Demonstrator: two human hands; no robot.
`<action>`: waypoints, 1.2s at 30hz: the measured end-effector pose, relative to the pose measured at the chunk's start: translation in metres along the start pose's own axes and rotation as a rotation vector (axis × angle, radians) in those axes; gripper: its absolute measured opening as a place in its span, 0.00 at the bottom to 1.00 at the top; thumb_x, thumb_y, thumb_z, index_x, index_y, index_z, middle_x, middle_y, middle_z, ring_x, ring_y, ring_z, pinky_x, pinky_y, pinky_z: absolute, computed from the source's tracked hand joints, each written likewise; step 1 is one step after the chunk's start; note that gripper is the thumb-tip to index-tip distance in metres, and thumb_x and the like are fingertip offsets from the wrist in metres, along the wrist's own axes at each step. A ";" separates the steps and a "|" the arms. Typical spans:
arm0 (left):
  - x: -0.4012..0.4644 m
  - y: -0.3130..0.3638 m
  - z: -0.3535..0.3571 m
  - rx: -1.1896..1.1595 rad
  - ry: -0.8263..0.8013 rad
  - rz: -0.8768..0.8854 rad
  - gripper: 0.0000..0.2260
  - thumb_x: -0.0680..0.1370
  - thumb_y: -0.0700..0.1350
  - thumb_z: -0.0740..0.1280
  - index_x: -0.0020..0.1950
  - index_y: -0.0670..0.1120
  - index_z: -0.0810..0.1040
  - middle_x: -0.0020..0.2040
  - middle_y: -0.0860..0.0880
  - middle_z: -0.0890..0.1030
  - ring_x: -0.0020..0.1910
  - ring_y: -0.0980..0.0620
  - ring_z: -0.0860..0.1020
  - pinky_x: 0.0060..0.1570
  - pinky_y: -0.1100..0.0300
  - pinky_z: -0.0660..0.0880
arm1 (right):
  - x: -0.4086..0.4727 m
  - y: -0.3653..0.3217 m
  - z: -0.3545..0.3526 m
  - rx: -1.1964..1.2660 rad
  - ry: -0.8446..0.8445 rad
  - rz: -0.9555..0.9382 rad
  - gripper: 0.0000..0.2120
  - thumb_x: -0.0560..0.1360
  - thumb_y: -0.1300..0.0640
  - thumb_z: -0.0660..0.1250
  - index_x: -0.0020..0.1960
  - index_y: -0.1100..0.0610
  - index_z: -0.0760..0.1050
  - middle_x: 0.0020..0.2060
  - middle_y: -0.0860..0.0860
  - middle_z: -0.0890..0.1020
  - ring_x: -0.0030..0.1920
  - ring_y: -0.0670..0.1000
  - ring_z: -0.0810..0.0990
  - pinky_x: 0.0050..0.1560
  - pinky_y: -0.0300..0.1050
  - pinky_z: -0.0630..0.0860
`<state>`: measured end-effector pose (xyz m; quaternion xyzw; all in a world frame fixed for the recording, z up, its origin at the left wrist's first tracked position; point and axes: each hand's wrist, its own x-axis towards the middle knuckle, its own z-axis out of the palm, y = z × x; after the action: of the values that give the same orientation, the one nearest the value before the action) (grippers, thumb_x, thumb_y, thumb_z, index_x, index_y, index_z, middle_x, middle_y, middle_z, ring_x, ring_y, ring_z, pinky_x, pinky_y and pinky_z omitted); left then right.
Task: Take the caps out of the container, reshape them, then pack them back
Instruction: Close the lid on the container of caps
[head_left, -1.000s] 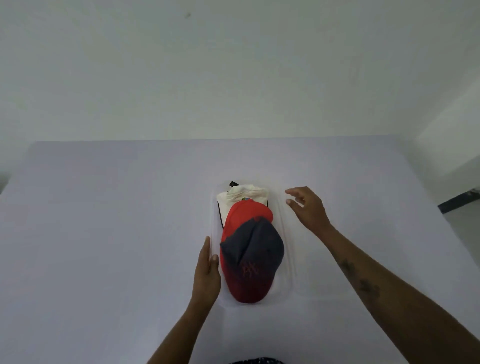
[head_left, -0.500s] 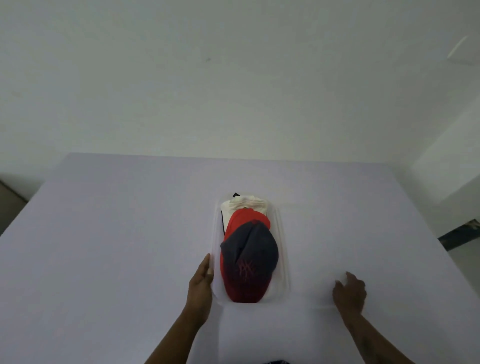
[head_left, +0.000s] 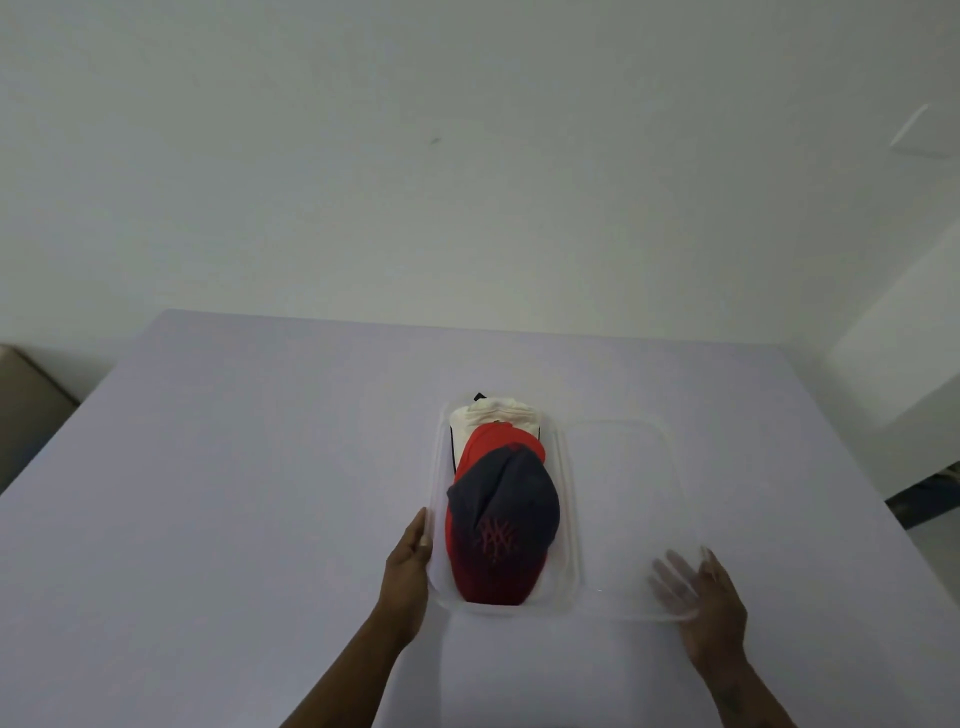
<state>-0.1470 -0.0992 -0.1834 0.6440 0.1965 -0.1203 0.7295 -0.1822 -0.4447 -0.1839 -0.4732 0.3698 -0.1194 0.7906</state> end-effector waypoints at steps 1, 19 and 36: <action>0.001 -0.003 -0.001 0.001 0.000 -0.006 0.19 0.84 0.45 0.52 0.75 0.46 0.63 0.74 0.50 0.67 0.72 0.48 0.67 0.69 0.52 0.65 | -0.010 -0.006 0.007 0.026 -0.024 -0.021 0.08 0.78 0.56 0.61 0.55 0.50 0.75 0.45 0.56 0.86 0.42 0.57 0.86 0.36 0.52 0.83; 0.002 0.024 -0.020 0.018 -0.066 -0.059 0.16 0.84 0.46 0.53 0.68 0.49 0.73 0.62 0.51 0.80 0.59 0.52 0.79 0.56 0.56 0.78 | -0.161 0.025 0.187 -0.952 -0.389 -0.855 0.28 0.70 0.52 0.73 0.68 0.53 0.71 0.58 0.49 0.76 0.58 0.49 0.76 0.60 0.44 0.77; 0.021 0.079 0.002 0.254 -0.169 0.011 0.29 0.78 0.58 0.62 0.76 0.52 0.60 0.75 0.50 0.64 0.73 0.47 0.64 0.69 0.48 0.65 | -0.120 0.040 0.175 -1.228 -0.720 -1.004 0.33 0.73 0.37 0.63 0.73 0.49 0.61 0.73 0.49 0.66 0.73 0.51 0.63 0.72 0.51 0.62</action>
<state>-0.0941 -0.0888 -0.1219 0.7198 0.1141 -0.1938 0.6568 -0.1505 -0.2440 -0.1119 -0.9318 -0.1563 -0.0766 0.3184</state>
